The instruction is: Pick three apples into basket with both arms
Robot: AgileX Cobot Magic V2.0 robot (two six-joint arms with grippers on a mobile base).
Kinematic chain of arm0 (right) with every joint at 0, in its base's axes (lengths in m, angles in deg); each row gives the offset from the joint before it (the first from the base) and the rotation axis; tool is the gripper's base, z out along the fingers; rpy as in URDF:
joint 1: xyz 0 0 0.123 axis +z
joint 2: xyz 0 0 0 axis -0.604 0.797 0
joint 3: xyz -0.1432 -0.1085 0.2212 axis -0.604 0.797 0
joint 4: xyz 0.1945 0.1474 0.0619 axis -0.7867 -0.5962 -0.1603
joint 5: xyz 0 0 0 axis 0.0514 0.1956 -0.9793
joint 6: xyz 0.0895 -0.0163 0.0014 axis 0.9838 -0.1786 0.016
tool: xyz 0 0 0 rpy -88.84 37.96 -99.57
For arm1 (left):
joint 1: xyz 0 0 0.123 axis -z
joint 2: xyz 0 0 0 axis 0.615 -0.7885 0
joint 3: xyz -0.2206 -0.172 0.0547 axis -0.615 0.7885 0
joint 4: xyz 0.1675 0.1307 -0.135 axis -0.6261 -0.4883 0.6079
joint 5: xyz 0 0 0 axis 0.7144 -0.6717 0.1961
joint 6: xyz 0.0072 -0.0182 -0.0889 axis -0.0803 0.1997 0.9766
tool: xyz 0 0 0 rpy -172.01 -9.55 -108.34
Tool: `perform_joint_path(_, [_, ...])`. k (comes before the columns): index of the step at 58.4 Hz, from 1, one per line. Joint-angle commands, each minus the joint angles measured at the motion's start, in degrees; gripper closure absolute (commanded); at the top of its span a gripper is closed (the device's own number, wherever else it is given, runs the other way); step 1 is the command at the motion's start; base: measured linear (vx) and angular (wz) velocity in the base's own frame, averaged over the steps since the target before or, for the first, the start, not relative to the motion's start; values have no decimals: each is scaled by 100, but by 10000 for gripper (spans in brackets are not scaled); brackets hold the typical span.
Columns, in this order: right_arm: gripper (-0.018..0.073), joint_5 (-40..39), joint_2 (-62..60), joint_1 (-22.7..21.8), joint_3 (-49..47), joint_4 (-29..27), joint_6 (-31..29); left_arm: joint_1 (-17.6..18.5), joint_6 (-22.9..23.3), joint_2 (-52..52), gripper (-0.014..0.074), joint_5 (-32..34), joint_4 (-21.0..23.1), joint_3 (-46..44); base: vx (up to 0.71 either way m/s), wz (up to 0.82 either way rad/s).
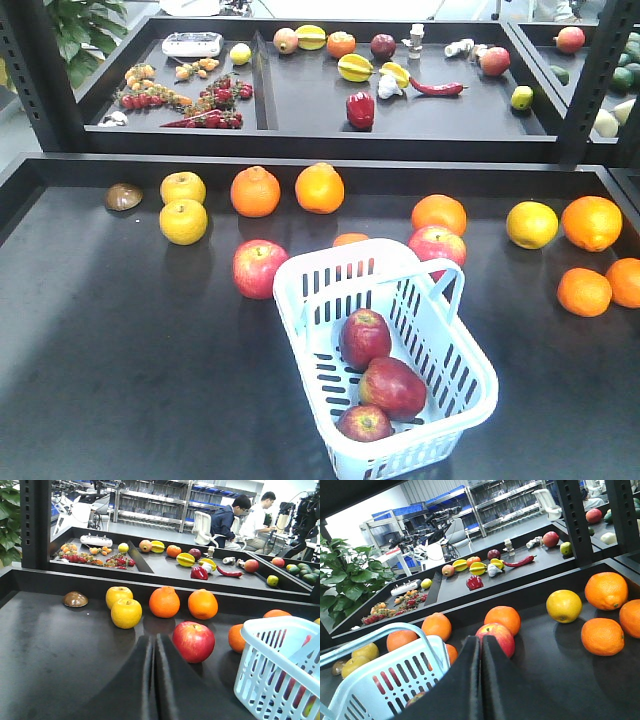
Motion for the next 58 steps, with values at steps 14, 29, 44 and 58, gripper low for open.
perform_joint_path(14, [568, -413, -70, -37, 64, 3, 12, -15, 32, 73, 602, 406, 43, -145, 0, 0])
perform_joint_path(29, [568, -415, -70, -37, 65, 33, -222, -15, 32, 73, 602, 406, 43, -145, 0, 0])
perform_joint_path(44, [568, -415, -70, -37, 65, 33, -1161, -15, 32, 73, 602, 406, 43, -145, 0, 0])
perform_joint_path(58, [568, -415, -70, -37, 65, 33, -1784, -15, 32, 73, 602, 406, 43, -145, 0, 0])
